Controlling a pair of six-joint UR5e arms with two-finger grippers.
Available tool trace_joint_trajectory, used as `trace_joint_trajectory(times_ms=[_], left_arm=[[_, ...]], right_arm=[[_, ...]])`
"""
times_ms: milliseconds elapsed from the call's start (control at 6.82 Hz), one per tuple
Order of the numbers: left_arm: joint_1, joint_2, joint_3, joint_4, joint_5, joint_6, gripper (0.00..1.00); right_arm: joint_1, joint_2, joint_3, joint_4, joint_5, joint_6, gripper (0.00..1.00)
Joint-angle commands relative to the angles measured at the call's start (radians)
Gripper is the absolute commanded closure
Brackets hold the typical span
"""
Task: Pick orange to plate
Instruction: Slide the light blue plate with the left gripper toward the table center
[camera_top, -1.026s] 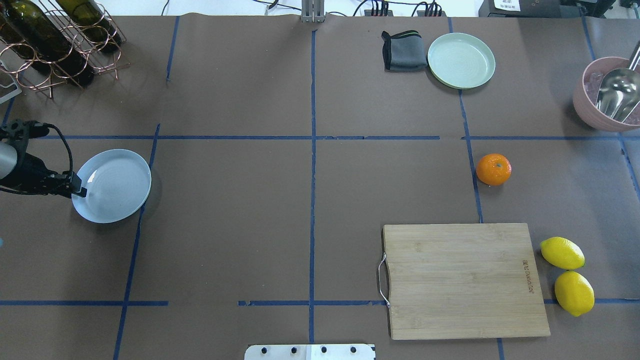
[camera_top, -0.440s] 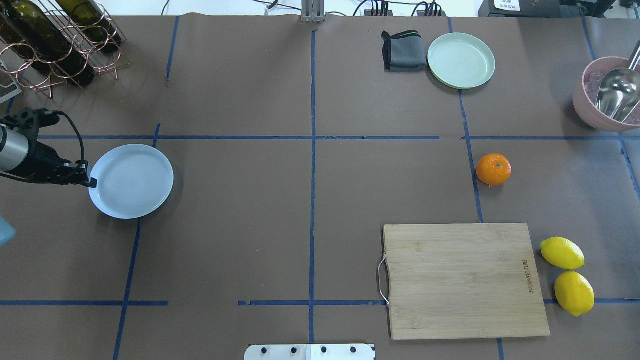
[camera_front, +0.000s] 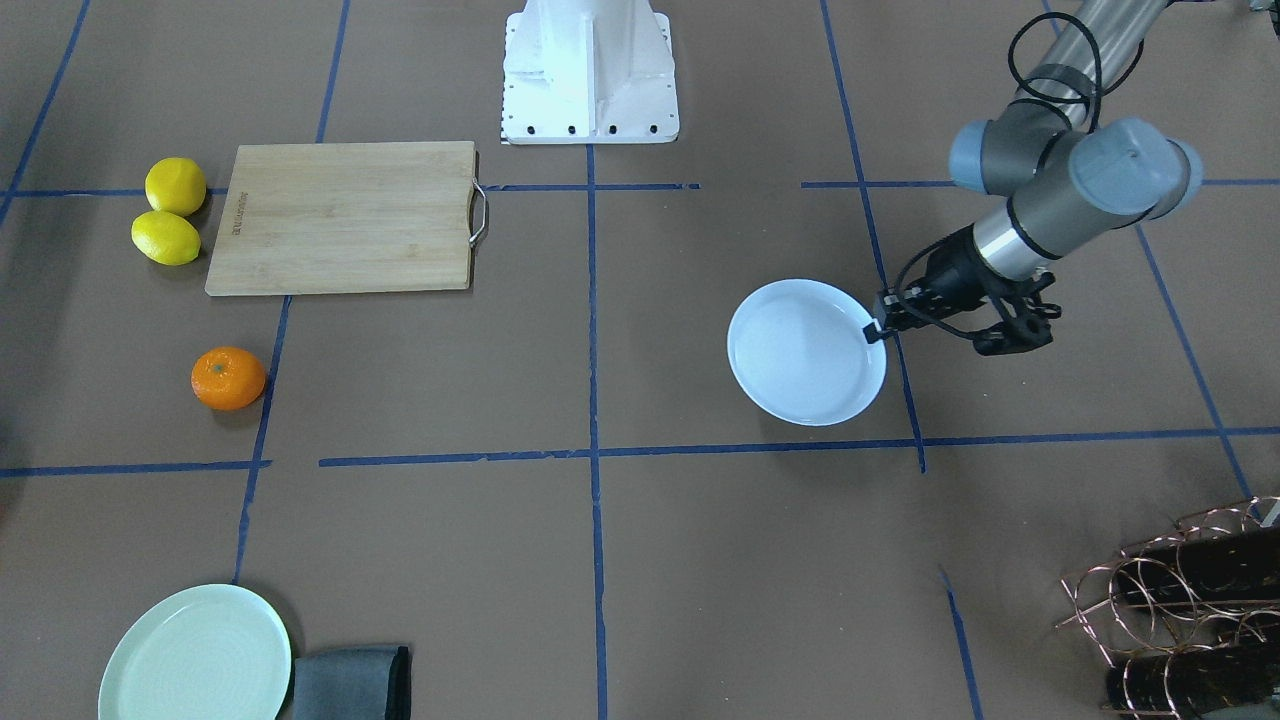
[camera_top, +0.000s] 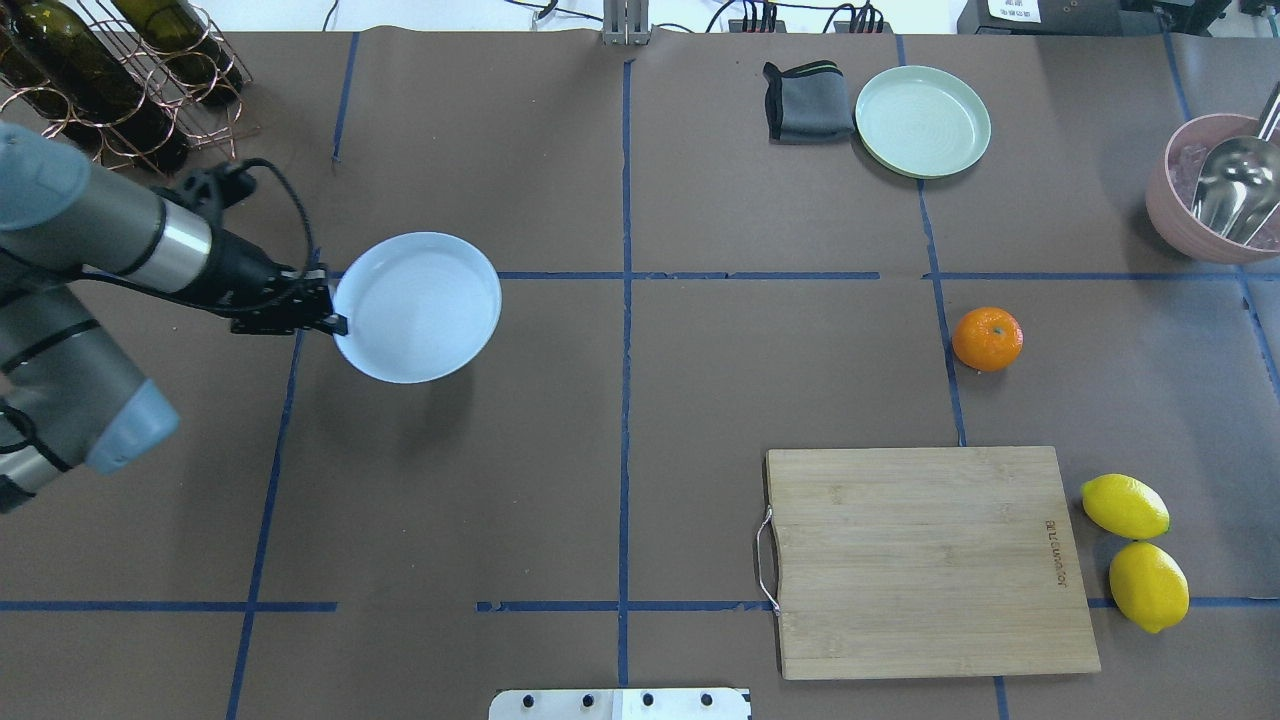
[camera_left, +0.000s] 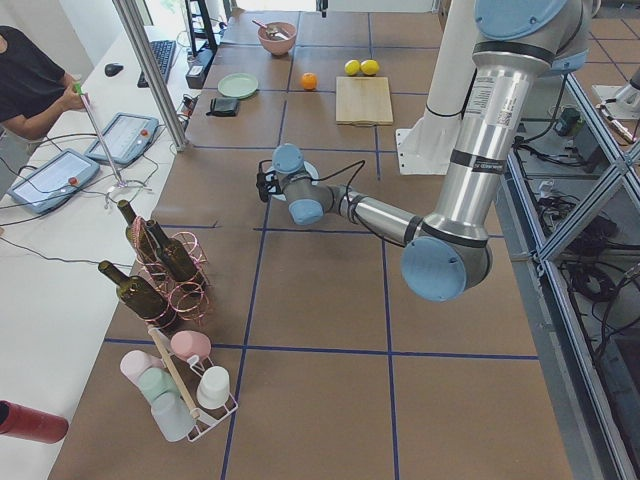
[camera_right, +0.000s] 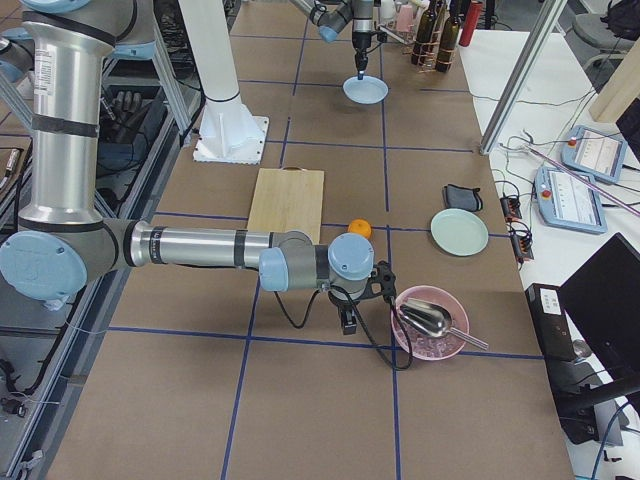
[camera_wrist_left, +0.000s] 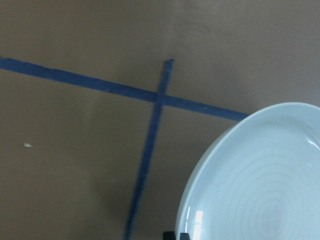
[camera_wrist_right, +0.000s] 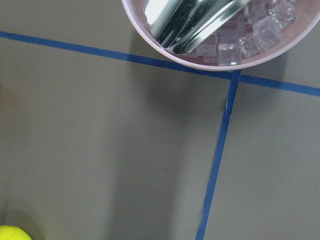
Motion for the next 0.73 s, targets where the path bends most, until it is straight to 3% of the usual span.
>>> trace_joint_trajectory(times_ms=[0,147,586], left_arm=[[0.210,-0.172,-0.007,0.120,0.198,-0.136,1.00],[0.288,-0.220,0.002,0.175,0.289,-0.137,1.00],[0.318,-0.227,0.017,0.178,0.311,-0.137,1.00]], right_arm=[[-0.001,0.004,0.004,0.000,0.008,0.001,0.00],[-0.001,0.007,0.010,0.000,0.009,0.003,0.00],[0.001,0.004,0.013,0.001,0.037,0.009,0.00]])
